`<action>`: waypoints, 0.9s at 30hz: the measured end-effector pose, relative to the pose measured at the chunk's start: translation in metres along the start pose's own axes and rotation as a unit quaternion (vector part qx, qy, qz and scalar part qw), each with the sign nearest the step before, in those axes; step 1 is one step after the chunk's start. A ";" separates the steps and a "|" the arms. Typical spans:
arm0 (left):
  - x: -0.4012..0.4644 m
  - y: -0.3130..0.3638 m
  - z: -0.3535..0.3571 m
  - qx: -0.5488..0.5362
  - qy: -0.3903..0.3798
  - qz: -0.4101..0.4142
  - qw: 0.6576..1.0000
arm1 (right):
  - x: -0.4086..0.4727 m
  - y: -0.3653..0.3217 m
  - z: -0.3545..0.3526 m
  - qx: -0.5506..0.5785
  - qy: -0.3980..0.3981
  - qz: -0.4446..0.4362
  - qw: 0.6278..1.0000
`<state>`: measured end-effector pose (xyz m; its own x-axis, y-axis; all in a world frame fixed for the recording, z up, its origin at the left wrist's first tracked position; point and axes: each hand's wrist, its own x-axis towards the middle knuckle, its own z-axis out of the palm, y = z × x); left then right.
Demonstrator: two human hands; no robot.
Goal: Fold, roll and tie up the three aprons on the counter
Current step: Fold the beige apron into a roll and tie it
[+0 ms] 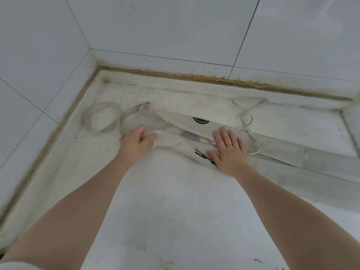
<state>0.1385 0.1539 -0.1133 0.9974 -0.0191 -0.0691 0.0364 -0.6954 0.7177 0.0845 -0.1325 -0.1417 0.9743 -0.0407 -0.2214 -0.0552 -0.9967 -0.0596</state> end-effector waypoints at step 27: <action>-0.050 0.073 0.107 0.324 -0.250 0.252 0.877 | -0.033 0.003 0.010 0.033 0.030 -0.096 0.994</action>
<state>0.0844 0.0273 -0.1310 0.7196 -0.6409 -0.2673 -0.6053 -0.7676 0.2110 0.0504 -0.1337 -0.1445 0.9793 0.1442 -0.1421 0.1212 -0.9798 -0.1588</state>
